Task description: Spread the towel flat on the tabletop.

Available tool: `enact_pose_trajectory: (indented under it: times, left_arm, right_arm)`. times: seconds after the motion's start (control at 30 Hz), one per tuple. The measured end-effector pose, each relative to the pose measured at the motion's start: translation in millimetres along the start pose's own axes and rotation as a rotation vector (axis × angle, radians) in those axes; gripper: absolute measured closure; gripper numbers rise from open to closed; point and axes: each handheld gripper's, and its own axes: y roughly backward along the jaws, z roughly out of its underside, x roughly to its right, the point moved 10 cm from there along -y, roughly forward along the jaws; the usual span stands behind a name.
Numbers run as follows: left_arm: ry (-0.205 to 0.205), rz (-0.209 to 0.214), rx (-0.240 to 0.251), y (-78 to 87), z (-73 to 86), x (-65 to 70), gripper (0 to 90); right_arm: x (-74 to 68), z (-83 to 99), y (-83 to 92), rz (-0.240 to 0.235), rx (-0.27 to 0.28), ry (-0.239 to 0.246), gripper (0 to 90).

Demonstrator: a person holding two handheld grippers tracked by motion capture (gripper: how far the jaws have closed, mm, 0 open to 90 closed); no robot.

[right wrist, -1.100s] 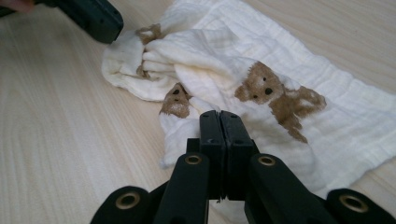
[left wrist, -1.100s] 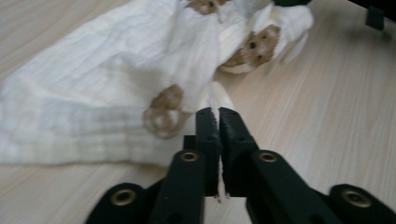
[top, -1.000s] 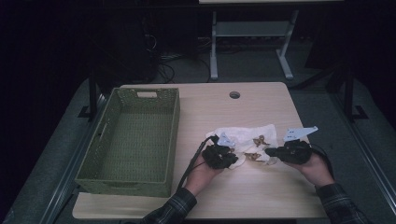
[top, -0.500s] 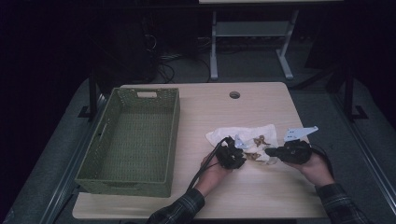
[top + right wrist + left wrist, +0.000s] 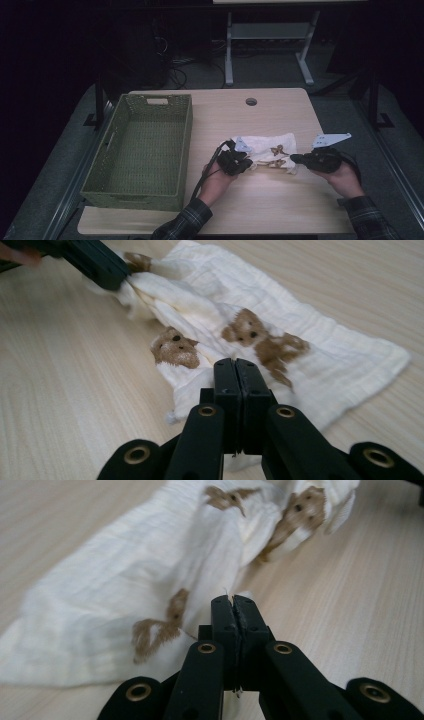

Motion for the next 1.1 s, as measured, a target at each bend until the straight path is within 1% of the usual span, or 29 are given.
enact_pose_trajectory:
  times: [0.1, 0.2, 0.23, 0.3, 0.43, 0.47, 0.53, 0.57, 0.63, 0.67, 0.7, 0.73, 0.8, 0.83, 0.87, 0.9, 1.0, 1.03, 1.1]
  left_arm:
    - [0.028, -0.032, 0.012, 10.4, 1.0, -13.4, 88.7]
    - [0.059, -0.069, 0.025, 17.2, 2.7, -26.4, 88.7]
    - [0.066, -0.080, 0.020, 19.3, 3.9, -30.6, 88.7]
    - [0.079, -0.118, 0.020, 21.6, 5.6, -39.6, 88.7]
    - [0.112, -0.188, -0.003, 20.3, 13.3, -55.7, 88.8]
    - [0.123, -0.195, -0.010, 19.3, 15.4, -58.5, 88.7]
    - [0.131, -0.211, -0.033, 16.9, 19.6, -62.3, 88.7]
    - [0.137, -0.211, -0.039, 14.9, 21.3, -62.8, 88.7]
    - [0.139, -0.202, -0.057, 10.8, 25.2, -62.3, 88.4]
    - [0.141, -0.198, -0.057, 9.7, 26.0, -61.8, 88.0]
    - [0.143, -0.195, -0.053, 9.7, 25.9, -61.4, 87.6]
    - [0.142, -0.196, -0.048, 10.8, 24.9, -61.0, 86.8]
    - [0.142, -0.192, -0.028, 15.1, 20.4, -58.9, 82.1]
    - [0.135, -0.193, -0.020, 18.2, 17.6, -57.9, 79.9]
    - [0.140, -0.189, 0.000, 20.7, 13.6, -55.7, 78.4]
    - [0.131, -0.187, 0.009, 23.6, 10.5, -54.3, 77.0]
    - [0.118, -0.172, 0.037, 29.2, 1.9, -46.8, 73.8]
    - [0.104, -0.162, 0.031, 30.7, 1.3, -44.2, 73.6]
    - [0.101, -0.129, 0.031, 30.0, 0.7, -36.0, 72.7]
  right_arm:
    - [7.0, 1.4, 5.3, 0.015, 0.008, -0.015, 88.5]
    - [14.5, 3.9, 8.9, 0.032, 0.010, -0.029, 88.5]
    - [17.2, 5.3, 10.1, 0.039, 0.006, -0.036, 88.6]
    - [23.8, 7.9, 11.8, 0.054, 0.005, -0.045, 88.6]
    - [39.0, 17.7, 12.9, 0.088, -0.020, -0.076, 88.7]
    - [43.0, 20.8, 12.0, 0.096, -0.032, -0.080, 88.7]
    - [48.8, 26.5, 9.1, 0.107, -0.053, -0.093, 88.7]
    - [51.2, 28.7, 7.0, 0.108, -0.062, -0.091, 88.7]
    - [52.8, 32.9, 2.5, 0.110, -0.086, -0.102, 88.7]
    - [53.6, 34.5, 0.0, 0.109, -0.096, -0.095, 88.3]
    - [52.5, 35.7, -1.4, 0.105, -0.107, -0.104, 87.8]
    - [52.4, 35.7, -1.7, 0.103, -0.107, -0.103, 87.2]
    - [53.0, 32.7, 1.6, 0.105, -0.089, -0.113, 81.2]
    - [52.4, 30.1, 4.6, 0.098, -0.073, -0.118, 79.2]
    - [52.1, 27.0, 8.4, 0.098, -0.053, -0.118, 76.3]
    - [51.3, 24.1, 11.9, 0.098, -0.035, -0.130, 75.2]
    - [44.5, 17.5, 21.1, 0.088, -0.002, -0.110, 74.3]
    - [41.0, 16.5, 22.9, 0.082, 0.002, -0.105, 74.2]
    - [35.1, 17.2, 23.6, 0.073, -0.002, -0.090, 73.7]
